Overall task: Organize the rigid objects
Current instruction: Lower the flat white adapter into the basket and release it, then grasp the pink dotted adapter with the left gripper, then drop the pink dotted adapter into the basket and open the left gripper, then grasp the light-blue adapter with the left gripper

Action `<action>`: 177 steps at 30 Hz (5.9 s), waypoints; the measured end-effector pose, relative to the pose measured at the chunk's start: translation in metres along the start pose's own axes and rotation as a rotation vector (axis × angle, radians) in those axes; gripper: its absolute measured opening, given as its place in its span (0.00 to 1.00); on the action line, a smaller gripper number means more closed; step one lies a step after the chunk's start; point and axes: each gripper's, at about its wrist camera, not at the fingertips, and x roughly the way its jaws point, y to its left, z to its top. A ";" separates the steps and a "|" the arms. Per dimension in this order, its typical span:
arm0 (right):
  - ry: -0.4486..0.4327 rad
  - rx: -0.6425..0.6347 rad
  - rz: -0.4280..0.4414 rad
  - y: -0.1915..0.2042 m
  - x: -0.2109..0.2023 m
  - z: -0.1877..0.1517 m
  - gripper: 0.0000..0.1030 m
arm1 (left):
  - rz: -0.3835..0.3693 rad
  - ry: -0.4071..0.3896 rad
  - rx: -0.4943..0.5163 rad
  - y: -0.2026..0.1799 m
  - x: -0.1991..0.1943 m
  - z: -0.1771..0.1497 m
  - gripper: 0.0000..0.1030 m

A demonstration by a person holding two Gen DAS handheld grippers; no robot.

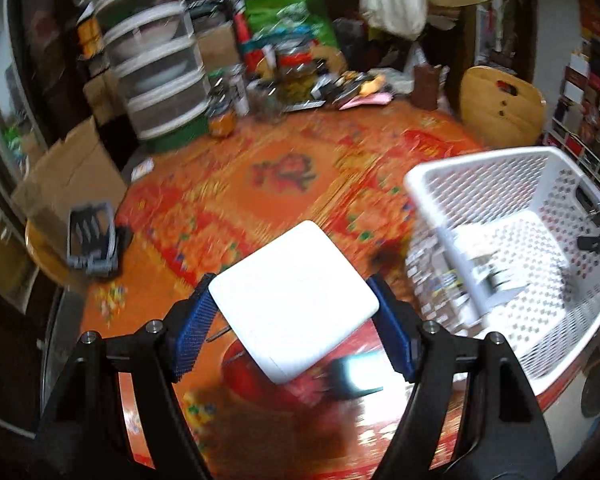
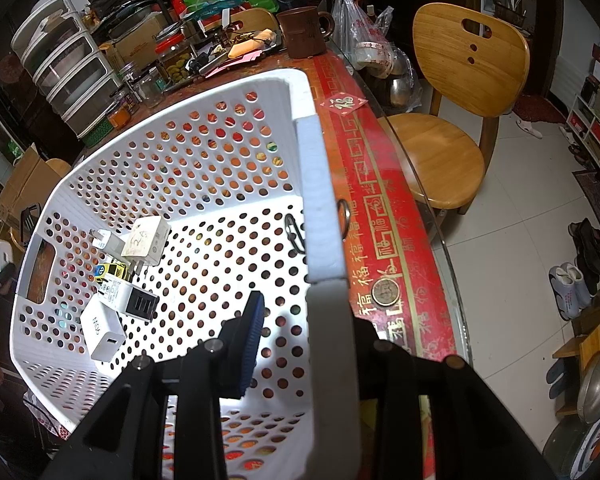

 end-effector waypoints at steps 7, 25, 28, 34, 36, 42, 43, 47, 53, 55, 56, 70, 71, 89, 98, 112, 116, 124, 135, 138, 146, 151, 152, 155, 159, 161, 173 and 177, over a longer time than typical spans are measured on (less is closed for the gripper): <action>-0.001 0.000 0.000 0.000 0.000 0.000 0.32 | -0.104 -0.028 0.146 -0.079 -0.022 0.043 0.70; 0.000 -0.001 0.000 0.000 0.000 0.000 0.32 | -0.231 0.138 0.360 -0.200 0.037 0.035 0.70; -0.001 -0.002 0.001 0.001 0.000 -0.001 0.33 | -0.237 0.154 0.369 -0.203 0.045 0.032 0.70; 0.000 -0.002 0.001 0.002 0.000 -0.001 0.33 | -0.262 0.180 0.377 -0.207 0.053 0.026 0.72; 0.000 -0.001 0.001 0.002 0.000 -0.001 0.33 | -0.256 0.161 0.380 -0.206 0.049 0.026 0.76; 0.001 -0.002 0.001 0.002 0.000 -0.001 0.33 | -0.247 0.071 0.359 -0.182 0.020 0.031 0.88; 0.001 -0.003 0.002 0.003 0.000 -0.001 0.33 | -0.244 0.058 0.353 -0.177 0.014 0.032 0.88; -0.001 -0.003 0.004 0.004 -0.001 -0.002 0.33 | -0.216 -0.013 0.291 -0.132 -0.016 0.030 0.95; -0.002 -0.005 0.005 0.004 -0.001 -0.002 0.33 | -0.111 0.021 0.080 -0.018 -0.006 0.024 0.99; -0.002 -0.004 0.005 0.004 -0.001 -0.002 0.33 | -0.093 0.061 0.016 0.012 0.014 0.017 0.99; -0.003 -0.004 0.006 0.004 -0.001 -0.002 0.33 | -0.062 0.096 -0.011 0.026 0.032 0.010 0.99; -0.003 -0.009 0.008 0.002 -0.001 0.001 0.34 | -0.063 0.270 -0.042 0.008 0.144 -0.040 0.88; -0.002 -0.009 0.007 0.002 -0.001 0.001 0.34 | -0.062 0.272 -0.042 0.006 0.146 -0.040 0.86; -0.003 -0.010 0.008 0.002 -0.001 0.001 0.34 | -0.003 0.242 -0.043 0.002 0.143 -0.040 0.31; -0.002 -0.010 0.009 0.002 -0.001 0.001 0.34 | 0.042 0.195 -0.054 0.031 0.122 -0.042 0.31; -0.002 -0.011 0.008 0.002 -0.001 0.001 0.34 | -0.028 0.052 -0.074 0.037 0.038 0.008 0.31; -0.002 -0.012 0.008 0.002 -0.001 0.001 0.34 | -0.071 0.019 0.022 -0.005 0.013 0.035 0.31; -0.001 -0.011 0.011 0.002 -0.001 0.002 0.34 | -0.187 0.084 0.287 -0.120 0.016 0.062 0.31; -0.002 -0.013 0.011 0.001 -0.001 0.001 0.34 | -0.187 0.273 0.424 -0.185 0.072 0.038 0.32; -0.002 -0.013 0.011 0.001 -0.001 0.001 0.34 | -0.180 0.291 0.425 -0.189 0.077 0.036 0.32; -0.001 -0.013 0.011 0.002 -0.001 0.001 0.34 | -0.180 0.254 0.448 -0.194 0.075 0.034 0.65; 0.000 -0.014 0.010 0.002 0.000 0.001 0.35 | -0.176 0.135 0.429 -0.177 0.046 0.037 0.91; 0.001 -0.014 0.009 0.002 0.000 0.001 0.35 | -0.172 0.118 0.413 -0.171 0.039 0.037 0.93; 0.001 -0.014 0.009 0.002 0.000 0.001 0.35 | -0.160 0.090 0.380 -0.155 0.028 0.037 0.96; 0.002 -0.015 0.010 0.002 0.000 0.001 0.35 | -0.111 0.087 0.347 -0.126 0.018 0.026 0.97; 0.000 -0.014 0.010 0.002 0.000 0.000 0.35 | -0.094 0.063 0.310 -0.105 0.006 0.019 0.97; -0.003 -0.010 0.013 0.000 -0.001 -0.002 0.35 | -0.056 0.151 -0.072 0.026 0.033 -0.063 0.99; -0.001 -0.011 0.012 0.000 -0.001 -0.001 0.35 | -0.104 0.203 -0.059 0.009 0.061 -0.090 0.99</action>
